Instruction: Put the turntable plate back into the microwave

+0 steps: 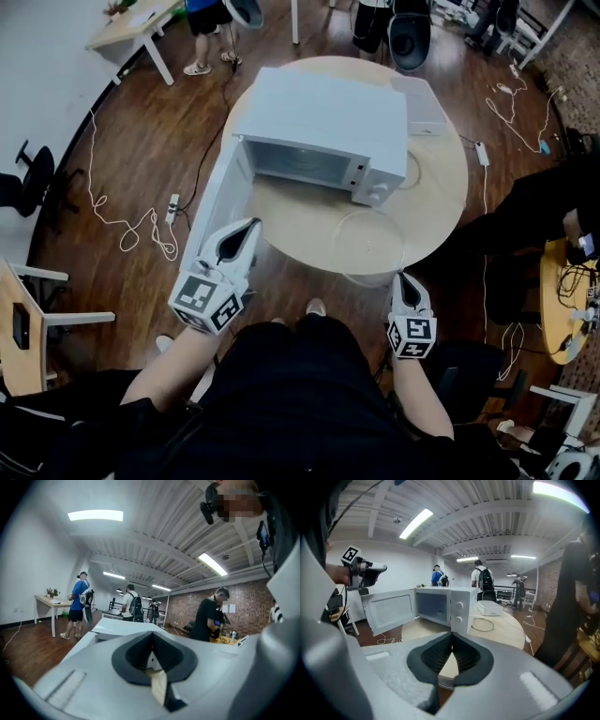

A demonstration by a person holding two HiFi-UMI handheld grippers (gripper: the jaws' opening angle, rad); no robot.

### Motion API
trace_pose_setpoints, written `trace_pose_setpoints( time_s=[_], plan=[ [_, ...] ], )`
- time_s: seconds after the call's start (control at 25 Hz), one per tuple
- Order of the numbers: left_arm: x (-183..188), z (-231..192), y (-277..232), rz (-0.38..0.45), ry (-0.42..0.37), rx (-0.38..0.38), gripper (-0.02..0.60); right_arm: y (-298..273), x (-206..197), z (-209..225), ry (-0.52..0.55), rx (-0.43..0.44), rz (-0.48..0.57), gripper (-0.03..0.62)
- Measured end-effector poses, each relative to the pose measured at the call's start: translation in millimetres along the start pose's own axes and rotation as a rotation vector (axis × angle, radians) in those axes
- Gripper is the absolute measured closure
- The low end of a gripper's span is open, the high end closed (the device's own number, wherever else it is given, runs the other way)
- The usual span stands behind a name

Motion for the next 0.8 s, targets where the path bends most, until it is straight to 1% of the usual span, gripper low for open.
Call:
trace_pose_setpoints(
  time_s=[0.08,0.16,0.2,0.28,0.4,0.44,0.48,0.52,0.56,0.6,0.64,0.68,0.72,0.8],
  plan=[
    [4,-4,-6,-0.002,0.01,0.018,0.578,-9,-12,3,0.079,-0.006,-0.048,0.592],
    [3,-9,-9,-0.01,0.042,0.029,0.578,-17,-27,4,0.151,-0.016,-0.09,0.592],
    [1,-11,-11,-0.018,0.057,0.025,0.579,-20,-35,3,0.168,-0.019,-0.11,0.592],
    [-3,-18,-11,-0.034,0.083,0.013,0.578,-25,-53,-1,0.153,-0.02,-0.147,0.589],
    [-5,-33,-9,-0.043,0.132,0.036,0.578,-29,-76,-5,0.111,-0.028,-0.198,0.493],
    [-3,-38,-9,-0.044,0.153,0.042,0.578,-31,-81,-5,0.077,-0.029,-0.202,0.461],
    [-1,-41,-11,-0.044,0.168,0.04,0.578,-32,-86,-3,0.005,-0.028,-0.195,0.428],
    [1,-44,-13,-0.043,0.175,0.033,0.579,-34,-93,2,-0.11,-0.03,-0.184,0.411],
    [4,-45,-16,-0.043,0.176,0.026,0.579,-36,-103,10,-0.254,-0.04,-0.18,0.375],
    [6,-46,-18,-0.042,0.179,0.023,0.578,-38,-114,18,-0.4,-0.06,-0.191,0.353],
    [9,-46,-20,-0.04,0.184,0.02,0.578,-40,-124,24,-0.523,-0.081,-0.215,0.351],
    [12,-45,-21,-0.038,0.188,0.017,0.578,-42,-133,28,-0.612,-0.095,-0.243,0.347],
    [15,-44,-22,-0.038,0.186,0.011,0.578,-45,-139,30,-0.675,-0.097,-0.263,0.345],
    [20,-43,-22,-0.046,0.166,0.001,0.578,-56,-147,31,-0.796,-0.08,-0.258,0.345]
  ],
)
Point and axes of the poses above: the fingertips, and each gripper's own axes: y backward along the fingers, z to its right, x out of its top, the point moved 10 cm from there along y, backward along the fingers, and after that the axes turned 3 degrees about -z, right-handed, at the moved point
